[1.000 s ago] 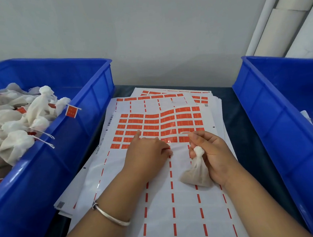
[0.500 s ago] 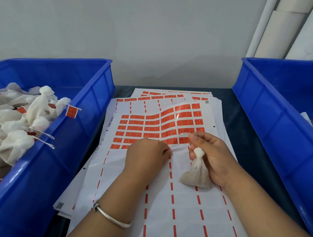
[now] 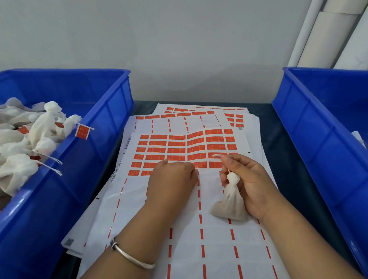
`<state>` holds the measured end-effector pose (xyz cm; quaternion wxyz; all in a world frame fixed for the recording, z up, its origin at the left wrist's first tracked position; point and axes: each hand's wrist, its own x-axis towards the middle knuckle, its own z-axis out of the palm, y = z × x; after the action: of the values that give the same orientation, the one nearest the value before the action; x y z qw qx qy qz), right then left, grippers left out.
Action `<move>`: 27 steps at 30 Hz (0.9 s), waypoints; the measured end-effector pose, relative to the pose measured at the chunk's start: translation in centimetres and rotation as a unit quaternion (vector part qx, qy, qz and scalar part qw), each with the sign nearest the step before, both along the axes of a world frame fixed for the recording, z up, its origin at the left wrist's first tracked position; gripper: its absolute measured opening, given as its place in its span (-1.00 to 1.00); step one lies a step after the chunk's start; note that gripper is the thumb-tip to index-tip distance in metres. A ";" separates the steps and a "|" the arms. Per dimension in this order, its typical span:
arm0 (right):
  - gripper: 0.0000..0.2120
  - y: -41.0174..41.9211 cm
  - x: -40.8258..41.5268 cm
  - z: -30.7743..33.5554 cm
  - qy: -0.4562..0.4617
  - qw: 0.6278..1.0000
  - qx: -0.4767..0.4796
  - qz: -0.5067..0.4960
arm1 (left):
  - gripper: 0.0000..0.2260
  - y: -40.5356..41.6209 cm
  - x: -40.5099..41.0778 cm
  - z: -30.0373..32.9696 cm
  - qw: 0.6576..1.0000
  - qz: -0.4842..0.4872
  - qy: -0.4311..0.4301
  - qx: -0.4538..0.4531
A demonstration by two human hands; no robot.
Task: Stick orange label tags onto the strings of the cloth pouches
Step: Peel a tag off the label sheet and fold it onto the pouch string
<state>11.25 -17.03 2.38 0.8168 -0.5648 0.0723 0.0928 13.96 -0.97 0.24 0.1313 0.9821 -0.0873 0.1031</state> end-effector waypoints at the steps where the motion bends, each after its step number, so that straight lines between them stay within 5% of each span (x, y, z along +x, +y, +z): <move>1: -0.81 0.0 0.0 0.1 -0.005 1.000 0.002 -0.001 | -0.77 0.0 0.0 -0.1 1.000 0.008 -0.007 -0.011; 7: -0.68 0.1 -0.6 0.7 -0.044 0.999 -0.005 -0.007 | -0.86 0.6 0.0 0.2 0.993 0.066 0.012 -0.095; 14: -0.86 0.1 -0.9 1.3 -0.059 0.998 0.001 -0.021 | -0.89 1.6 0.1 0.9 0.982 0.115 0.021 -0.147; 27: -0.80 1.0 -1.9 2.4 -0.149 0.987 -0.029 0.061 | -0.88 2.1 0.2 1.5 0.917 0.160 0.077 -0.356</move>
<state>9.33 -16.00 4.77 0.7948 -0.5989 -0.0821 0.0547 14.17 1.14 1.78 0.4606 0.8761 0.1241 0.0708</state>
